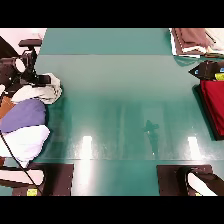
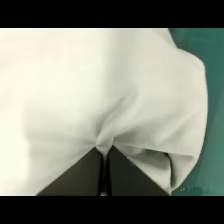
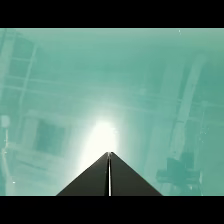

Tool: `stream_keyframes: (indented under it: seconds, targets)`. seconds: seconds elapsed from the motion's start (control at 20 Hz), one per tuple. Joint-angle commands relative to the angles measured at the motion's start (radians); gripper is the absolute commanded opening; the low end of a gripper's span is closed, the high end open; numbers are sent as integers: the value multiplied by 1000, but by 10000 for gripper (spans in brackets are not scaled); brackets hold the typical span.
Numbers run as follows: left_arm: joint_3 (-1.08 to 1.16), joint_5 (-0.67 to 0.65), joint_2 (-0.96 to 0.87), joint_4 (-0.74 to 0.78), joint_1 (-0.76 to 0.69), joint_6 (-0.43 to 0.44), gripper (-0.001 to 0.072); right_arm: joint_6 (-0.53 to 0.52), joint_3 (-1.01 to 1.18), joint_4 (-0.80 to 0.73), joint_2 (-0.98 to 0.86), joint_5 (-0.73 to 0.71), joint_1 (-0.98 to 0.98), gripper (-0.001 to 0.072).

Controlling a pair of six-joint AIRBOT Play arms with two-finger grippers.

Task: Fold the shirts.

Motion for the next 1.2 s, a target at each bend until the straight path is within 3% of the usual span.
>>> stream_keyframes:
  seconds: [0.0,0.25,0.45,0.6,0.8,1.05,1.1,1.15]
  targets:
    - [37,-55,-7,-1,10,2,26,0,0,8,1,-3,0,25]
    - [269,-87,208,-5,-68,51,25,0,139,9,1,8,0,24]
    - [477,-146,428,-5,-266,137,24,0,305,8,0,6,0,25]
    - [533,-189,499,-4,-460,146,24,0,392,6,0,6,0,24]
    - [519,-264,436,-4,-732,145,24,0,466,6,1,23,0,25]
    - [519,-286,170,-74,-943,142,32,0,492,7,1,68,0,25]
    - [519,-253,120,-142,-954,142,282,0,492,7,1,83,0,25]
    - [519,-227,85,-219,-954,142,594,0,492,7,1,96,0,24]
